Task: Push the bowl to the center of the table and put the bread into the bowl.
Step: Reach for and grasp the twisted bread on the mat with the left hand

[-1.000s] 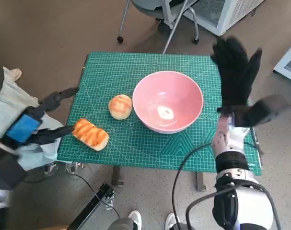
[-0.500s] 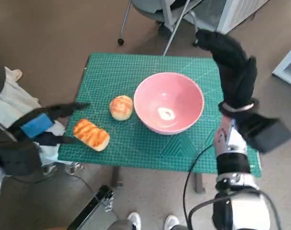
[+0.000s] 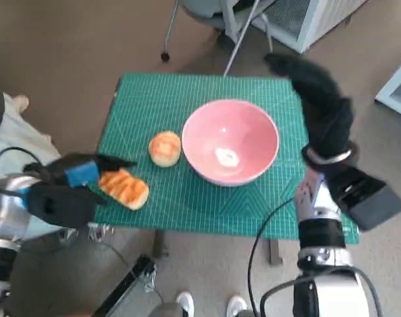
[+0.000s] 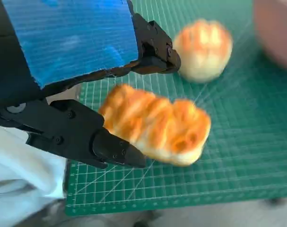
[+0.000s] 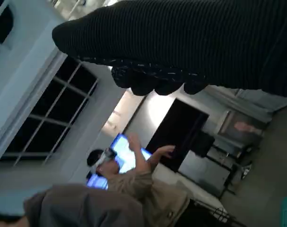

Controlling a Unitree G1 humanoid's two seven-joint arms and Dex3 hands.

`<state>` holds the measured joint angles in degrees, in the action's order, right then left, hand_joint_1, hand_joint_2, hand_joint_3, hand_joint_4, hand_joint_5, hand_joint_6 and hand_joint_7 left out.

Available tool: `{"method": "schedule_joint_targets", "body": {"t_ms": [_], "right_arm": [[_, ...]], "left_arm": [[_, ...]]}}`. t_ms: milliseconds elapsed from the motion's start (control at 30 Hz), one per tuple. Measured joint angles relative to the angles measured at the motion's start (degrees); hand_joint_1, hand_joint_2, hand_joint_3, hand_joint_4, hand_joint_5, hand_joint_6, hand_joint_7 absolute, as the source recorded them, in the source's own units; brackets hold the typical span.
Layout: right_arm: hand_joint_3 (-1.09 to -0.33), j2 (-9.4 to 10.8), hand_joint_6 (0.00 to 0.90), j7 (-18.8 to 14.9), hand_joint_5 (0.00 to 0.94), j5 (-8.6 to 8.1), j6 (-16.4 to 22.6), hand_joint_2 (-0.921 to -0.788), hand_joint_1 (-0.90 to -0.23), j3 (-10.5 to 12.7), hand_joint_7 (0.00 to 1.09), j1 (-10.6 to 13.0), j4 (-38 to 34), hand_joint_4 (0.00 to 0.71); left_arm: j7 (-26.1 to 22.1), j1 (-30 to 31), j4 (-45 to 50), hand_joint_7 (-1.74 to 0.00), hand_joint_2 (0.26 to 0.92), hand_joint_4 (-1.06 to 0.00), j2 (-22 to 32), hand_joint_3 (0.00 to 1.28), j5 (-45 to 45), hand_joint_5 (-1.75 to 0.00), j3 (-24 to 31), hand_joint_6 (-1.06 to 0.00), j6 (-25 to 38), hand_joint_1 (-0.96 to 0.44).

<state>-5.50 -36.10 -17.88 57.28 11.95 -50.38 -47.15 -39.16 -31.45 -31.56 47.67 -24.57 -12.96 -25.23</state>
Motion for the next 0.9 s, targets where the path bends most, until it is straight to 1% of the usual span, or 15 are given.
{"method": "schedule_joint_targets", "body": {"t_ms": [200, 333, 467, 533, 667, 700, 733, 767, 800, 833, 867, 900], "right_arm": [[-0.679, -0.14, 0.034, 0.56, 0.0, 0.02, 0.0, -0.921, -0.541, -0.36, 0.89, 0.34, 0.37, 0.322], [-0.67, -0.15, 0.033, 0.91, 0.001, 0.06, -0.01, -0.921, -0.544, -0.65, 0.89, 0.56, 0.39, 0.323], [-0.668, -0.18, 0.033, 1.31, 0.001, 0.06, -0.01, -0.921, -0.541, -0.75, 0.89, 0.91, 0.4, 0.323], [-0.667, -0.2, 0.034, 1.38, 0.001, 0.04, -0.02, -0.921, -0.541, -0.8, 0.89, 1.09, 0.42, 0.324], [-0.665, -0.22, 0.036, 1.41, 0.001, 0.04, -0.03, -0.921, -0.541, -0.87, 0.88, 1.4, 0.61, 0.324], [-0.665, -0.24, 0.037, 1.43, 0.003, 0.04, -0.03, -0.921, -0.539, -0.88, 0.88, 1.49, 0.64, 0.327], [-0.665, -0.27, 0.037, 1.48, 0.004, 0.04, -0.03, -0.921, -0.537, -0.87, 0.88, 1.57, 0.66, 0.329], [-0.666, -0.29, 0.038, 1.57, 0.005, 0.04, -0.03, -0.921, -0.536, -0.87, 0.88, 1.65, 0.66, 0.331], [-0.666, -0.29, 0.039, 1.71, 0.006, 0.04, -0.03, -0.921, -0.537, -0.87, 0.88, 1.72, 0.67, 0.334], [-0.666, -0.28, 0.039, 1.89, 0.007, 0.04, -0.03, -0.921, -0.538, -0.88, 0.88, 1.78, 0.67, 0.336], [-0.666, -0.28, 0.04, 1.98, 0.007, 0.04, -0.03, -0.921, -0.538, -0.89, 0.88, 1.82, 0.67, 0.336], [-0.666, -0.28, 0.041, 2.01, 0.009, 0.04, -0.03, -0.921, -0.539, -0.89, 0.88, 1.87, 0.69, 0.339]], "left_arm": [[2.74, -3.84, -5.52, -0.01, 0.775, -0.27, -2.27, 0.0, -5.03, 0.0, -4.35, -0.41, -1.28, -0.15], [4.82, -5.29, -8.35, -0.01, 0.794, -0.28, -3.64, 0.01, -8.13, 0.0, -6.96, -0.41, -1.51, -0.12], [7.11, -7.04, -10.82, -0.03, 0.848, -0.34, -4.32, 0.03, -10.4, -0.02, -8.88, -0.45, -1.77, -0.08], [8.01, -7.99, -12.1, -0.04, 0.889, -0.39, -4.71, 0.03, -11.37, -0.02, -9.75, -0.51, -1.94, -0.06], [9.37, -9.18, -14.0, -0.04, 0.913, -0.42, -5.26, 0.03, -12.1, -0.02, -11.05, -0.54, -2.23, -0.06], [9.79, -9.49, -14.56, -0.53, 0.916, -0.53, -5.31, 0.1, -12.3, -0.08, -11.33, -0.53, -2.43, -0.16], [10.42, -9.88, -15.26, -0.71, 0.917, -0.56, -5.37, 0.14, -12.71, -0.12, -11.7, -0.51, -2.74, -0.2], [11.27, -10.33, -15.97, -0.94, 0.918, -0.55, -5.42, 0.17, -13.11, -0.39, -12.09, -0.52, -3.14, -0.18], [12.11, -10.66, -16.64, -1.04, 0.919, -0.52, -5.51, 0.18, -13.3, -0.76, -12.35, -0.54, -3.48, -0.12], [12.99, -11.03, -17.3, -1.1, 0.92, -0.49, -5.52, 0.18, -13.41, -1.0, -12.53, -0.56, -3.9, -0.07], [13.68, -11.33, -17.84, -1.12, 0.92, -0.48, -5.51, 0.19, -13.51, -1.08, -12.68, -0.57, -4.3, -0.06], [14.28, -11.64, -18.29, -1.12, 0.92, -0.49, -5.5, 0.18, -13.53, -1.2, -12.77, -0.59, -4.78, -0.04]]}}
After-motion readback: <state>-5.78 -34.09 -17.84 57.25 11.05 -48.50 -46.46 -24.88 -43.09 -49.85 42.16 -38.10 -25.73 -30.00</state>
